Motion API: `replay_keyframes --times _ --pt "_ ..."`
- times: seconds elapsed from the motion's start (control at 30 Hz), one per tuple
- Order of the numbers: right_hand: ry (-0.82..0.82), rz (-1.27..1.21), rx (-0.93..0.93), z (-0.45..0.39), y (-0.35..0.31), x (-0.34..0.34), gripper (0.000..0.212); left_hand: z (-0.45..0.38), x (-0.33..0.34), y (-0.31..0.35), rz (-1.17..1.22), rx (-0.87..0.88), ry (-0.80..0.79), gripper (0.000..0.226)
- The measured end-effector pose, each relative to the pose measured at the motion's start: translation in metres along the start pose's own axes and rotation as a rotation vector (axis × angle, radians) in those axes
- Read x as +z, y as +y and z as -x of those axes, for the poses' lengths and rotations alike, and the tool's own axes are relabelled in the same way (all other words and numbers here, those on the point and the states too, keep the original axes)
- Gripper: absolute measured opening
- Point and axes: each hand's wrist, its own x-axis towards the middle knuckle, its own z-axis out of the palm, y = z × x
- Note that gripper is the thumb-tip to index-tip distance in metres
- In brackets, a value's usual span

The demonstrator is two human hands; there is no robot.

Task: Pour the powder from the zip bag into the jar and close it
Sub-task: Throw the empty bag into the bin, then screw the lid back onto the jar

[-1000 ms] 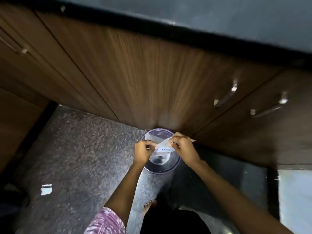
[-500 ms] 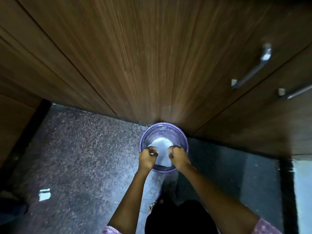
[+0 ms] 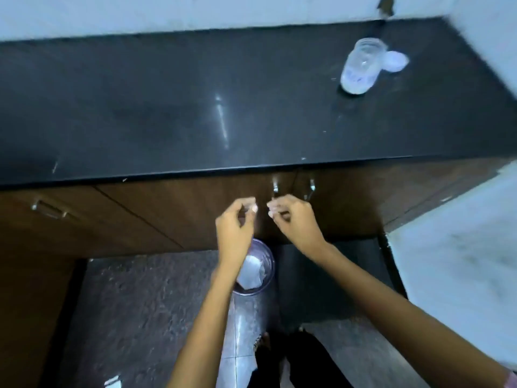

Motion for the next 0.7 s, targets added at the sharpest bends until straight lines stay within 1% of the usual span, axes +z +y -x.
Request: replay_keyframes --times 0.1,0.17,0.27,0.33,0.4,0.57,0.7 --pt "0.140 -0.034 0.001 -0.011 -0.017 -0.049 0.016 -0.015 0.011 0.045 0.033 0.102 -0.028 0.015" --pt "0.243 -0.032 0.039 -0.020 -0.011 -0.083 0.016 -0.026 0.031 0.072 0.065 0.156 -0.069 0.015" --pt "0.327 -0.004 0.091 -0.035 0.002 -0.116 0.017 -0.041 0.053 0.090 0.110 0.167 -0.099 0.014" --pt "0.420 -0.007 0.123 -0.051 0.019 -0.148 0.016 -0.061 0.077 0.107 0.119 0.180 -0.155 0.014" --pt "0.486 -0.011 0.143 -0.072 0.036 -0.180 0.015 -0.083 0.097 0.122 0.115 0.194 -0.171 0.015" --pt "0.530 -0.029 0.172 -0.136 0.082 -0.248 0.014 -0.143 0.154 0.154 0.124 0.183 -0.166 0.016" --pt "0.469 -0.063 0.144 -0.199 0.104 -0.287 0.014 -0.187 0.199 0.178 0.137 0.147 -0.119 0.019"
